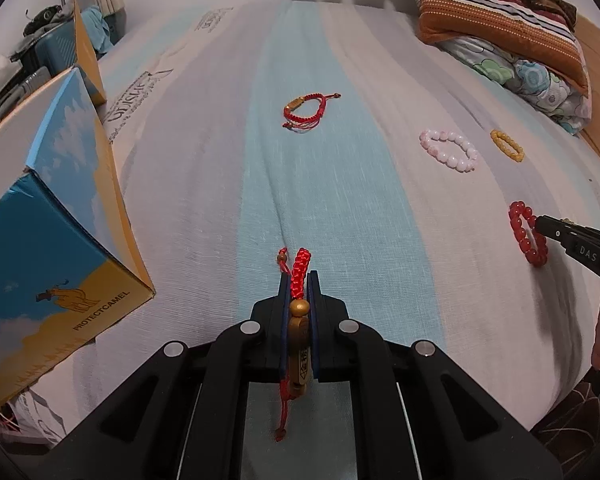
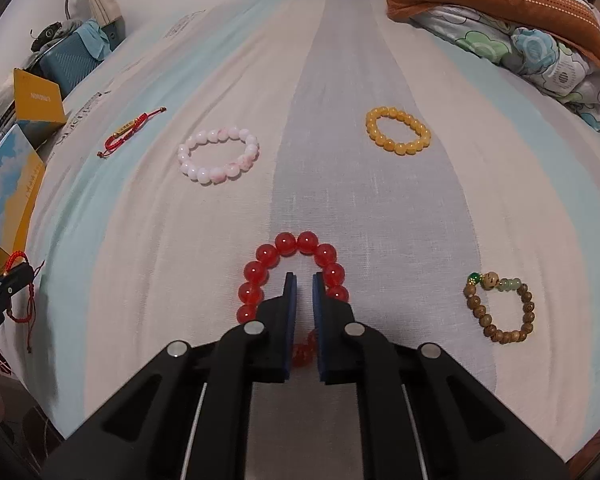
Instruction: Organize jewelry
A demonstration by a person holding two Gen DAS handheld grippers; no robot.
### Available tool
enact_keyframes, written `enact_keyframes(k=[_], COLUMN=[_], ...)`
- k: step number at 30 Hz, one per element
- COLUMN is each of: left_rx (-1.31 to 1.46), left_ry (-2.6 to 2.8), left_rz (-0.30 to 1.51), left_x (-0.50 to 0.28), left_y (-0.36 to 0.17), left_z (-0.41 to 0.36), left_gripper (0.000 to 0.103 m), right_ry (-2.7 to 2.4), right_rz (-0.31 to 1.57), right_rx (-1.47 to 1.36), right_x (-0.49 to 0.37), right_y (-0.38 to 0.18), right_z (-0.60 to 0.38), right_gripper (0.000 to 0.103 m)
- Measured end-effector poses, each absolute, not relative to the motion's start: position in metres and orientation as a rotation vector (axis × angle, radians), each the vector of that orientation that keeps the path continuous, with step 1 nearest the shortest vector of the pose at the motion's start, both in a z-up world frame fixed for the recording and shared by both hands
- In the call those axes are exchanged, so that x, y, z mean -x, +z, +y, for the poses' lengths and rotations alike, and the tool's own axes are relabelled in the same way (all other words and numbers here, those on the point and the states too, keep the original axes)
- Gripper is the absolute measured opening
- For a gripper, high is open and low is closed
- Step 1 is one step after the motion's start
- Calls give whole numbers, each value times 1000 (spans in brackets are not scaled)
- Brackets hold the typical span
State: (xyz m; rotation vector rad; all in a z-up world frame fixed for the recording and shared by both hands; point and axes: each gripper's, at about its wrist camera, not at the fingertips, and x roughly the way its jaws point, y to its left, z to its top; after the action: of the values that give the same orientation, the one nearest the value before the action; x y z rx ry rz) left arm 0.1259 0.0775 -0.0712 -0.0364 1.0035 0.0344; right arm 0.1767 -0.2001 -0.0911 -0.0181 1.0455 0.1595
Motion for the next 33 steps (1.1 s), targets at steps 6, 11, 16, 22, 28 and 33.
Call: enact_keyframes(k=[6,11,16,22,28,33], left_rx=[34,42,38,30,34,35], left_ry=[34,39,33,27,25,28], left_rz=[1004,1020,1028,1029,1025,1020], left_x=[-127,-127,-128,-129,-128,-127], left_y=[-71,-78,-83,-86,-83,-80], left_z=[80,83,82,79,79,82], left_gripper=[7,7,7,7,7,7], right_ry=[153,134,119,114,128,123], right_rz=[1058,1068,1093,1085,1064,1037], right_rx=[29,17,-1,18,38,26], right_x=[-179,-183,-191,-193,-187,-182], right_y=[-92,-96,-107,-115,-108,-98], right_z=[-199,-204,-207,-202,-200,-202], right_gripper=[8,27,35,33,13,13])
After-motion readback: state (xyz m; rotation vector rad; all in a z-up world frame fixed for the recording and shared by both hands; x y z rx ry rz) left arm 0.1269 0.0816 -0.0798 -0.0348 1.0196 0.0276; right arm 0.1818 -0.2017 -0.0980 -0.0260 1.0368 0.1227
